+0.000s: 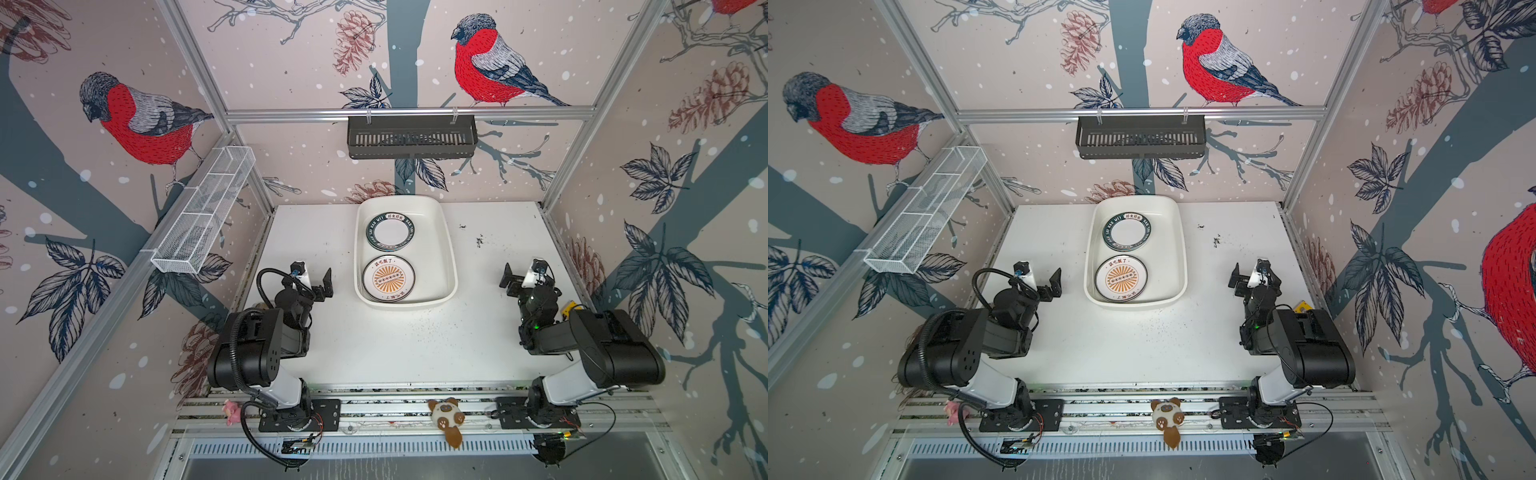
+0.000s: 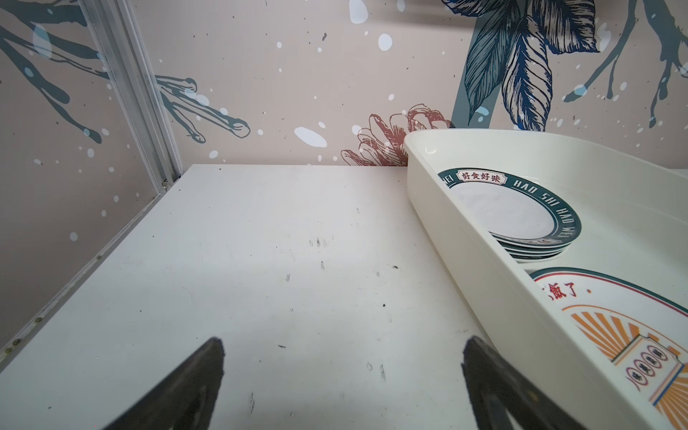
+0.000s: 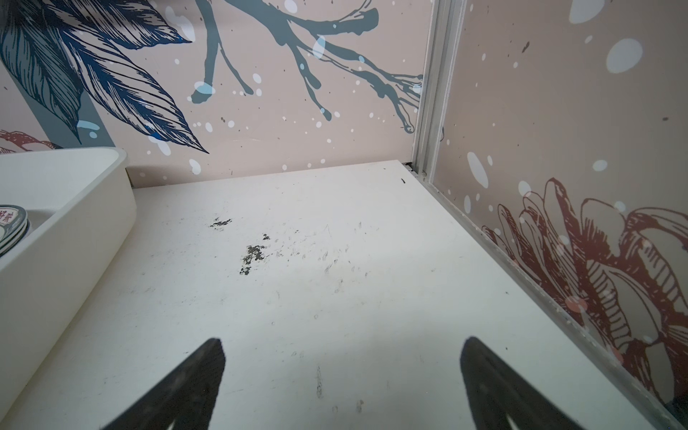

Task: Place the plates into the plastic bin on the countertop
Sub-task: Reset both arms

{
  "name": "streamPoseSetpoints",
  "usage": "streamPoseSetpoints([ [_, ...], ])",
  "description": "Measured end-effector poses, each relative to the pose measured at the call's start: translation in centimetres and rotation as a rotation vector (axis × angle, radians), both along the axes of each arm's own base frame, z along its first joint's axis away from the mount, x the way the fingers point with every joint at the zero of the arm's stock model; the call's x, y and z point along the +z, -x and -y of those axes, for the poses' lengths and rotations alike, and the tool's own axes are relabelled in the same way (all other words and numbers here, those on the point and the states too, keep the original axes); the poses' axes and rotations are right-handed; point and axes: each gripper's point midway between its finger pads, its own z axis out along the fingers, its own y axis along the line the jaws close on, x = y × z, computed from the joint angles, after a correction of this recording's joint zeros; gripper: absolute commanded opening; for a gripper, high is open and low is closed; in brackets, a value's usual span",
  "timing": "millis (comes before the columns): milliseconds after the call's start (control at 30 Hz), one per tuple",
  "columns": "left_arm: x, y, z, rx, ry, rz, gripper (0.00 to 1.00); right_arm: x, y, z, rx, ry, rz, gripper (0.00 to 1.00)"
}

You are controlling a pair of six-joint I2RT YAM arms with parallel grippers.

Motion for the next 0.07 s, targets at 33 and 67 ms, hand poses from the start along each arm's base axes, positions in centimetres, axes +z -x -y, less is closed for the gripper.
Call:
streamPoseSetpoints([
  [33,0.00,0.00,0.00,0.000,0.000,0.000,0.99,-0.04,-0.01,0.03,-0.001,0.000,-0.002,1.00],
  [67,0.00,0.00,0.00,0.000,0.000,0.000,0.99,-0.04,-0.03,0.02,0.000,0.000,-0.002,1.00],
])
